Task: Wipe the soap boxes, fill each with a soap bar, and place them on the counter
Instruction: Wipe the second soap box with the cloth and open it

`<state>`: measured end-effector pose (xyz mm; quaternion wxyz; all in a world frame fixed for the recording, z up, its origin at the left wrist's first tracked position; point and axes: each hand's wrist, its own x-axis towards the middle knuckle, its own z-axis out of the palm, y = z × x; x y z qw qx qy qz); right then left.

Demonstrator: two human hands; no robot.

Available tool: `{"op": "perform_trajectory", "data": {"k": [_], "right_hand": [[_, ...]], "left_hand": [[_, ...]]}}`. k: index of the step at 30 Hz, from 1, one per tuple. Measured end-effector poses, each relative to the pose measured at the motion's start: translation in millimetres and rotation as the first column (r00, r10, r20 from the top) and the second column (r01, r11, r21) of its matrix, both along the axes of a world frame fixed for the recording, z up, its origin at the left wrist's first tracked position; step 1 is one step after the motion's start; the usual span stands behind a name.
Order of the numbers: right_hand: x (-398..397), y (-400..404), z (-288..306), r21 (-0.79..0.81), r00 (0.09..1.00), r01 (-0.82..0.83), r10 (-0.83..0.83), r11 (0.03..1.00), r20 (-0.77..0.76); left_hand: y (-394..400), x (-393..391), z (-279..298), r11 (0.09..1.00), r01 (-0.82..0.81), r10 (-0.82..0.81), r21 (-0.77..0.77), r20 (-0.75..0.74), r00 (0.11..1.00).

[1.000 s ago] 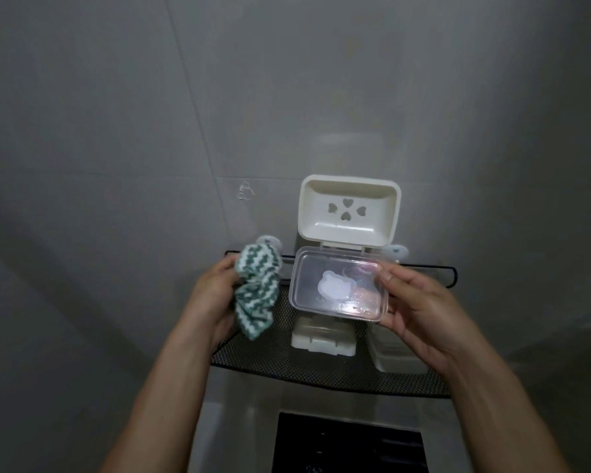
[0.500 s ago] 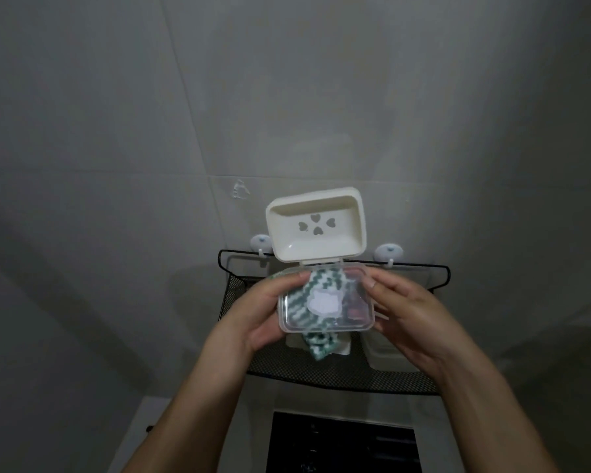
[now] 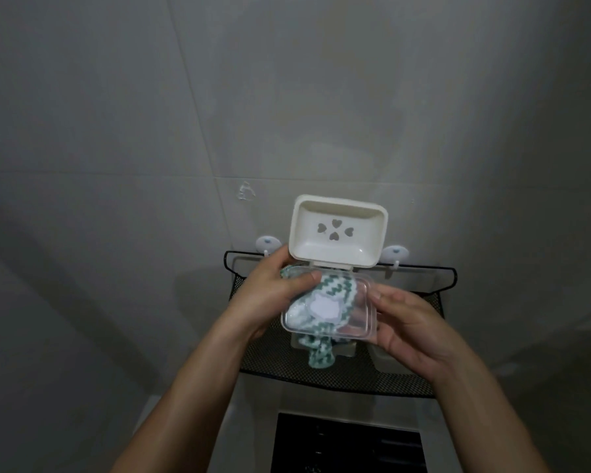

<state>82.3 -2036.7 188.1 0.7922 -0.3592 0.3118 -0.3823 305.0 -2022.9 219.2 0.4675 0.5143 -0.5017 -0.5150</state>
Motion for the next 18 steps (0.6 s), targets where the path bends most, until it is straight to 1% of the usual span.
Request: {"op": "perform_trajectory", "data": {"k": [3, 4, 6, 9, 12, 15, 18], "right_hand": [[0, -2, -4, -0.006, 1.000, -0.024, 0.024, 1.000, -0.009], [0, -3, -4, -0.010, 0.999, -0.031, 0.031, 0.999, -0.019], [1, -5, -6, -0.014, 0.999, -0.027, 0.026, 1.000, -0.048], [0, -9, -10, -0.018, 0.993, 0.011, -0.013, 1.000, -0.119], [0, -13, -13, -0.040, 0.977, 0.058, -0.065, 0.998, -0.202], [0, -17, -17, -0.079, 0.945, 0.112, -0.131, 0.991, -0.301], [-1, -20, -25, -0.101, 0.908, 0.175, -0.201, 0.979, -0.368]], "left_hand": [[0, 4, -1, 0.981, -0.070, 0.110, -0.181, 0.225, 0.968], [-1, 4, -2, 0.970, -0.088, 0.149, -0.226, 0.266, 0.953], [-3, 4, -3, 0.954, -0.109, 0.190, -0.280, 0.282, 0.940], [-5, 4, -4, 0.958, -0.106, 0.171, -0.265, 0.235, 0.957], [-6, 5, -8, 0.980, -0.111, 0.128, -0.163, 0.097, 0.987], [-7, 7, -12, 0.983, -0.158, 0.157, -0.090, -0.010, 0.987], [-8, 17, -13, 0.974, -0.221, 0.218, -0.059, -0.051, 0.975]]}}
